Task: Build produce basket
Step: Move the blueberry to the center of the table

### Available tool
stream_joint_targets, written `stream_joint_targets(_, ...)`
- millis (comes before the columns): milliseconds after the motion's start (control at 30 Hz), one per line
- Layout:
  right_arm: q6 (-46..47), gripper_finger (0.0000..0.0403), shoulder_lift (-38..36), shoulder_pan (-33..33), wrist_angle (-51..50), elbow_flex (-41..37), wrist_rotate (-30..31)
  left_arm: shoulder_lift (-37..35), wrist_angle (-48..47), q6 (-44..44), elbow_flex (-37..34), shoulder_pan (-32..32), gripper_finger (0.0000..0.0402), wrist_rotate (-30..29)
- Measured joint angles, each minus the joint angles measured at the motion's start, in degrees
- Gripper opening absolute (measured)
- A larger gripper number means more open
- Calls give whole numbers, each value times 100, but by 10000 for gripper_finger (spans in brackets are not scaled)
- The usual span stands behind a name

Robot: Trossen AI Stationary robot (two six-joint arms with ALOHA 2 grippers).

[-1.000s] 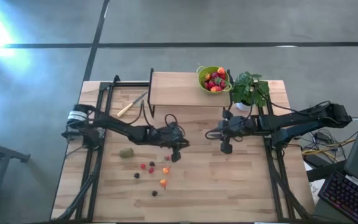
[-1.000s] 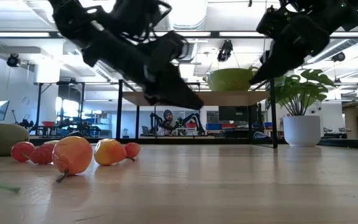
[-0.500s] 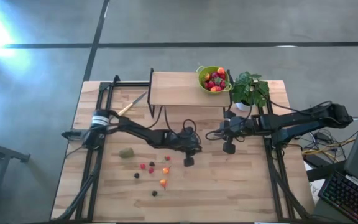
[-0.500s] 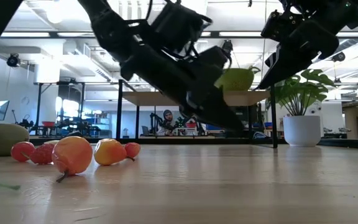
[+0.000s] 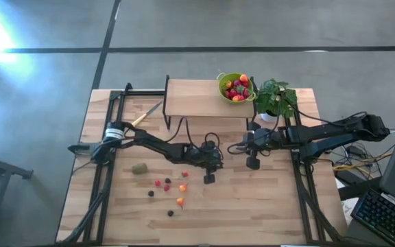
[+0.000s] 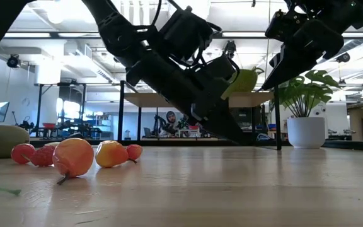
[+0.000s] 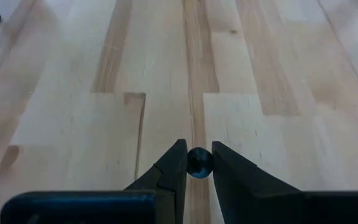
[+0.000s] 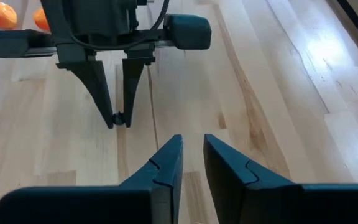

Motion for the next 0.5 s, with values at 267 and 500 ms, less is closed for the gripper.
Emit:
stream_joint_targets(267,29,76,0,0,2,-5,0,0,-257,-61,-7,0,69,-2)
stream_joint_targets(500,44,85,2,-2,2,-5,0,0,-292,-68,-94,2,69,-9)
